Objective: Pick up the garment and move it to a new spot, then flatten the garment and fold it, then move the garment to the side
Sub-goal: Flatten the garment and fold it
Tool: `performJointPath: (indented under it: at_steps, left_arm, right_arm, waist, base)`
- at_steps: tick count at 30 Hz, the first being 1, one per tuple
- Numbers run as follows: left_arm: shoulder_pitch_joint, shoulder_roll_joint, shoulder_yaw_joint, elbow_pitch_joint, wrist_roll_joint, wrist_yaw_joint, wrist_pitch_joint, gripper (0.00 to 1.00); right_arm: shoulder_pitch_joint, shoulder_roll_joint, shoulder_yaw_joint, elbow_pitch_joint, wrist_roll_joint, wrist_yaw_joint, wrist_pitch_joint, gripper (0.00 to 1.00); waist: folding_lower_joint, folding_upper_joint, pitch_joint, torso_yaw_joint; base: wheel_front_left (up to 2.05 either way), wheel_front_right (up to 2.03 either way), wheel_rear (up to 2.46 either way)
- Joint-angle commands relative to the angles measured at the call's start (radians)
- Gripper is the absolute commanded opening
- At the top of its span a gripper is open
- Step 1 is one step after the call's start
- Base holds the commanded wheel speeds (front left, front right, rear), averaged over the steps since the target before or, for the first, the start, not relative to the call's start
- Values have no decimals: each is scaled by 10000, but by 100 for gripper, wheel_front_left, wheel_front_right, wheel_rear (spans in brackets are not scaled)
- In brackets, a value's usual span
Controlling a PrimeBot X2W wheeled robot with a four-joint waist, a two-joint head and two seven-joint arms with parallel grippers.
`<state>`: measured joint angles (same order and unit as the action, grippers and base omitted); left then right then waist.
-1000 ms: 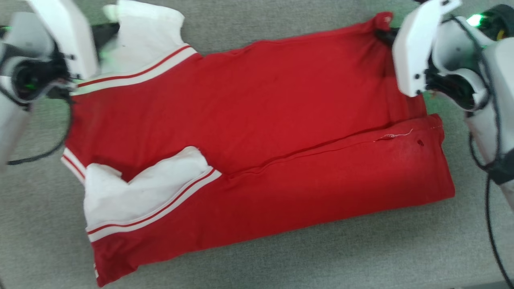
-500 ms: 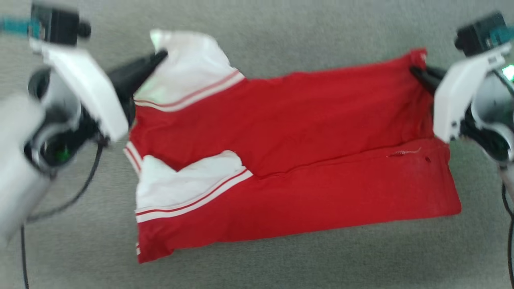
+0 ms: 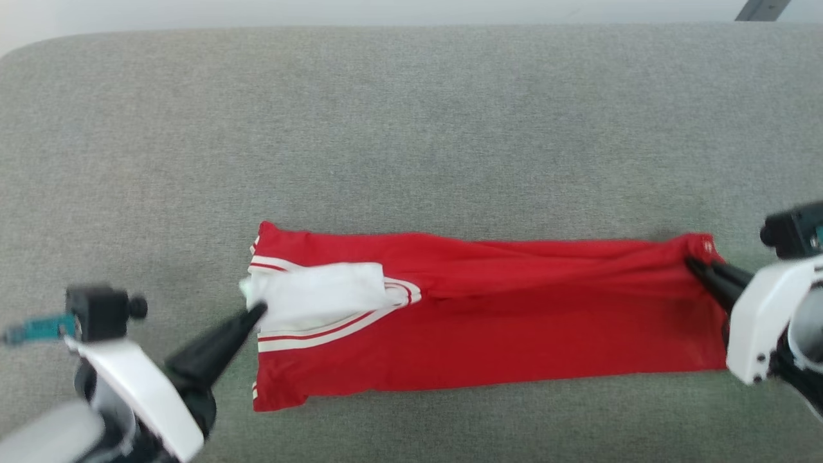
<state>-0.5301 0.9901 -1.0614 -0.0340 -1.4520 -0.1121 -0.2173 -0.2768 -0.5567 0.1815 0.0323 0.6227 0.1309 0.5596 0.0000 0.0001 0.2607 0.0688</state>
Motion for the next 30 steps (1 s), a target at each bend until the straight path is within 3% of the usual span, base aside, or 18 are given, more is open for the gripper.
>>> performJointPath:
  at_steps: [1,4,10,13,18,19,20,21,22,23,24,25,26,30]
  left_arm:
    - [390,33,44,-202,-176,140,-177,0]
    - [936,-105,-17,-370,63,403,-344,0]
    - [1055,-1079,-281,598,205,191,-318,0]
    - [722,-1779,-453,1744,188,-38,-28,0]
    - [472,-2283,-613,2847,619,-126,-76,0]
    - [494,-2361,-532,2970,605,-142,-151,0]
    - [548,-2434,-458,3019,581,-158,-223,0]
    - [584,-2474,-409,3053,696,-165,-288,26]
    - [584,-2474,-409,3053,696,-165,-288,26]
    - [628,-2497,-302,3068,776,-174,-350,47]
    - [681,-2529,-191,3072,861,-178,-405,74]
    - [761,-2573,-56,3062,998,-181,-428,93]
    - [844,-2640,126,3021,1171,-182,-470,100]
    - [1519,-3201,1643,2837,1920,-37,-489,100]
  right_arm:
    - [400,142,-271,-283,-138,-6,147,0]
    - [1076,376,-804,-705,-267,-8,359,0]
    - [1558,891,-1276,-469,-496,-6,475,0]
    - [1352,989,-1008,104,-908,-8,412,0]
    - [1167,1091,-649,501,-977,-6,324,0]
    - [1123,1077,-613,494,-960,-6,300,16]
    - [1089,1029,-637,474,-971,-6,253,48]
    - [1109,974,-684,424,-974,-6,200,64]
    - [1109,974,-684,424,-974,-6,200,64]
    - [1131,947,-752,337,-955,-6,185,100]
    - [1183,935,-843,255,-908,-6,189,100]
    - [1259,934,-946,166,-845,-6,230,100]
    - [1343,908,-1089,110,-812,-6,305,100]
    - [1662,853,-1812,197,-804,-6,602,100]
  waist:
    - [0,-1,-33,52]
    - [0,-1,-24,146]
    - [0,-1,81,380]
    - [0,-1,205,422]
    - [0,-1,222,391]
    - [0,-1,209,374]
    - [0,-1,181,374]
    - [0,-1,136,407]
    - [0,-1,136,407]
    - [0,-1,103,439]
    - [0,-1,62,488]
    - [0,-1,18,540]
    - [0,-1,-27,606]
    - [0,-1,-246,925]
  base:
    - [0,0,0]
    - [0,0,0]
    - [0,0,0]
    - [0,0,0]
    - [0,0,0]
    - [0,0,0]
    - [0,0,0]
    - [0,0,0]
    - [0,0,0]
    - [0,0,0]
    - [0,0,0]
    - [0,0,0]
    - [0,0,0]
    - [0,0,0]
